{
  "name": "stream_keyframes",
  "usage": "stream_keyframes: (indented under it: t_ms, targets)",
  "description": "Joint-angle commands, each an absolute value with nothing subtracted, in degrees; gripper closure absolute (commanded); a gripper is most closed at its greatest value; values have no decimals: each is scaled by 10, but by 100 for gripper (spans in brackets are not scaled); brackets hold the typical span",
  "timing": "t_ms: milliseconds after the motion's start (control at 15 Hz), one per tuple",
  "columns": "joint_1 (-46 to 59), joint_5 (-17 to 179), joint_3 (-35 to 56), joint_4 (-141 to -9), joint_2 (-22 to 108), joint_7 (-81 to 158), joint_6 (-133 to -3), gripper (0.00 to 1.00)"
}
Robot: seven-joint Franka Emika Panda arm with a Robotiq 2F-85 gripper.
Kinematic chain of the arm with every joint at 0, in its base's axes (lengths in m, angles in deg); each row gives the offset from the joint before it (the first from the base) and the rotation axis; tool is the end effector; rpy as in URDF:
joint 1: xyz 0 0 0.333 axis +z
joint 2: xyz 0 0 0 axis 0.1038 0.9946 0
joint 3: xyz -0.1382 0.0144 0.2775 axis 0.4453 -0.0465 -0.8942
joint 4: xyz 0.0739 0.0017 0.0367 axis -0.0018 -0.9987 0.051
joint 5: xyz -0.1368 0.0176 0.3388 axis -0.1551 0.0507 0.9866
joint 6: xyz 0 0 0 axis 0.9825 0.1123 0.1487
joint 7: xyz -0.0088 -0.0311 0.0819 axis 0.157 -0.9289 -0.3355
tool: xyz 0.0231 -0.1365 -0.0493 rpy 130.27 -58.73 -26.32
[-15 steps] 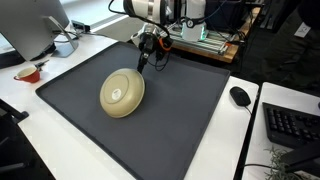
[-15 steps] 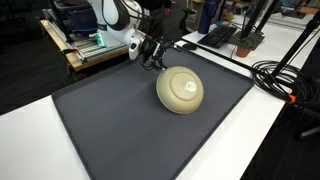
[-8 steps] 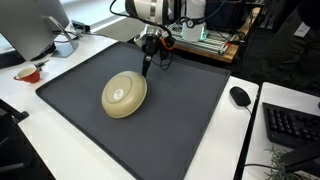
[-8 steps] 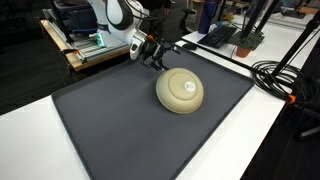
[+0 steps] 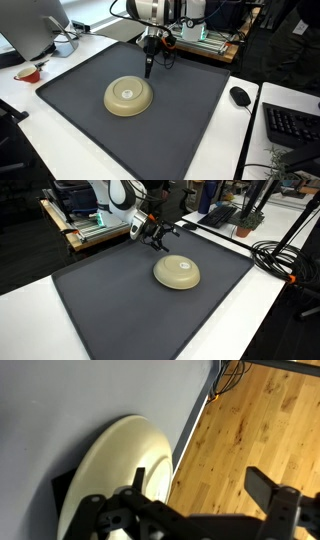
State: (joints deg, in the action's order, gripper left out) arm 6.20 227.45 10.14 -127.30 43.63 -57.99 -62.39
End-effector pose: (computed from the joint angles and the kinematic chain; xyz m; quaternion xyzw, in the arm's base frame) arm 0.4562 0.0068 0.1547 -0.7640 0.3454 -0.3422 0.4241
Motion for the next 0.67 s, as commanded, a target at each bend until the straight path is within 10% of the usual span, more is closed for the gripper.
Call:
stream_keyframes:
  t_ms: [0, 600]
  targets:
    - [72, 2282, 116, -1268, 419, -556, -663, 0]
    - [112, 2220, 69, -1356, 281, -396, -776, 0]
